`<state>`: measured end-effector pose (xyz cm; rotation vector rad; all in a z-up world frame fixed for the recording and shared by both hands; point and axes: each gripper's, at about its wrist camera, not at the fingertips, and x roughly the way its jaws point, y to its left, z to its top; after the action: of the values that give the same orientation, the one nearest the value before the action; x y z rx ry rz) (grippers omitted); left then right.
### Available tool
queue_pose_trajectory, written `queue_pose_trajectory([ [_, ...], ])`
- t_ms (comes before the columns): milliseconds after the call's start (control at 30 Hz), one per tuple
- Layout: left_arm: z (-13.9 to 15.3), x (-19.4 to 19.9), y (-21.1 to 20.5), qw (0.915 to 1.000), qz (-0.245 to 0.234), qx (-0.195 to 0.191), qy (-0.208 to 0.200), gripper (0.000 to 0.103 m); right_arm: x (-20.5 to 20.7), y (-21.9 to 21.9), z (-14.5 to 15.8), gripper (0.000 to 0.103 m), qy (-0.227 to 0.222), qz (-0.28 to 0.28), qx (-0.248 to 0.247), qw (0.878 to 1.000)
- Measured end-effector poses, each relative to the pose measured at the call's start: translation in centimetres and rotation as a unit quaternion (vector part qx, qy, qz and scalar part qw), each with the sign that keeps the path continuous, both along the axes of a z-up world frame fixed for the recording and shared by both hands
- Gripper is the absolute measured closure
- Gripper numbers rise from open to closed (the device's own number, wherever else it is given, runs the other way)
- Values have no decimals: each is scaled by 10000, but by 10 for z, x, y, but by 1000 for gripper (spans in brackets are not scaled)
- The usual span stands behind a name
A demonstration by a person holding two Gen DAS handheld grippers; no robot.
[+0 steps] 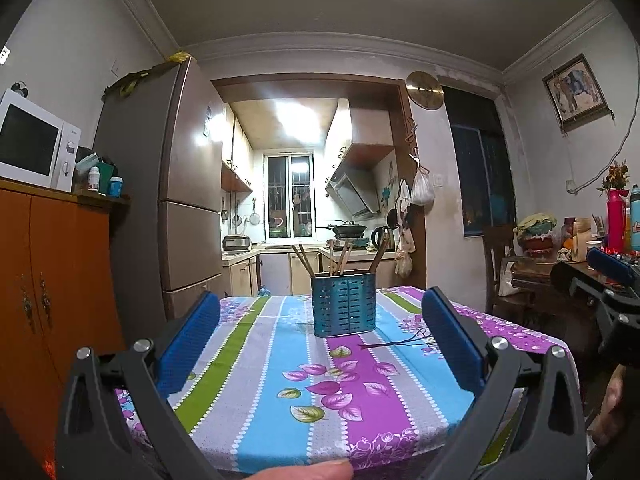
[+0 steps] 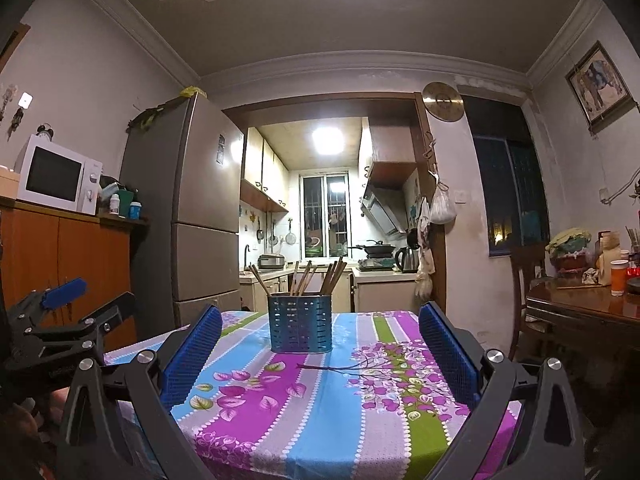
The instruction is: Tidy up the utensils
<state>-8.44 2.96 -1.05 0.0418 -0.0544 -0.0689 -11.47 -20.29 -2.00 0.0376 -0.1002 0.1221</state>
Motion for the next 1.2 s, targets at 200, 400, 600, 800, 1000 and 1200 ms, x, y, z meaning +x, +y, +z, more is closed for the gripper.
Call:
queue_pose_trajectory([
  [200, 0, -3, -4, 10000, -60, 38, -32, 6, 2, 1, -2, 5, 45, -25, -13, 10000],
  [400, 0, -4, -6, 10000, -25, 25, -68, 6, 4, 1, -4, 5, 66, -62, -55, 9999],
  [600, -3, -2, -7, 10000, -4, 35, -28, 6, 10, 2, -7, 5, 172, -78, -84, 9998],
  [800, -4, -1, -8, 10000, 10, 27, -19, 6, 12, 4, -9, 5, 220, -61, -114, 9997],
  [1000, -6, 2, -6, 10000, 20, 7, 15, 6, 14, 6, -9, 5, 244, -43, -132, 9996],
  [1200, -6, 2, -5, 10000, 32, -3, 27, 6, 15, 6, -9, 5, 279, -18, -150, 9995],
])
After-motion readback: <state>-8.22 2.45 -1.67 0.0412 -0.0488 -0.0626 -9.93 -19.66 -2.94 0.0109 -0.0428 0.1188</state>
